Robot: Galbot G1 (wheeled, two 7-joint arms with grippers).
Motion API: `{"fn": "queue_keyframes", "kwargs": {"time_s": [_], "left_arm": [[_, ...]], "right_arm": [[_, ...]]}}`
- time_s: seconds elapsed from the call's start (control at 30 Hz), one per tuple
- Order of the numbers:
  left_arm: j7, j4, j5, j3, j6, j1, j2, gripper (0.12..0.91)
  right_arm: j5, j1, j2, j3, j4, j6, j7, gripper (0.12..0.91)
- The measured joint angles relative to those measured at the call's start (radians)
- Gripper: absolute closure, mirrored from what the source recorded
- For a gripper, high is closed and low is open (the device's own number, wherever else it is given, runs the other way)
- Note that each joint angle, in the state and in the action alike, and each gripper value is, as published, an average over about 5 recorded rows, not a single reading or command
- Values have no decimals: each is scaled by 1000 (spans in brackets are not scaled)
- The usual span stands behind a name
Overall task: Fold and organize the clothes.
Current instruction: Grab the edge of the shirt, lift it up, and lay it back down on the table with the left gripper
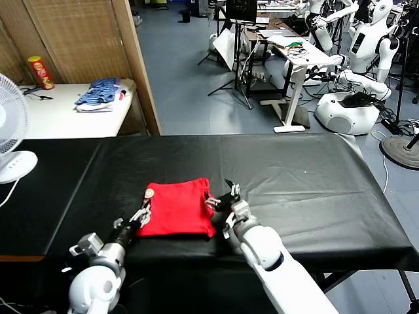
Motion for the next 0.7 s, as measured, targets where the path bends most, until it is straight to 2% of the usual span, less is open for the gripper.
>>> {"fn": "queue_keyframes", "kwargs": {"time_s": [0.17,0.43,0.53,0.7], "left_arm": [[9,20,-36,-3,-5,-3,-8,232],[25,55,-46,2,-10,-11,-9,251],[32,63,-50,4,-9,-10,-7,349],[31,68,-66,12,-1,-15,-6,625]], "right_arm": [[49,-27,-23,47,75,1,2,227],[59,-47,-26,73,129,-3,3,227],[59,-48,-24,77,133,-3,3,227],[58,-50,-22,85,137,-4,2,227]]}}
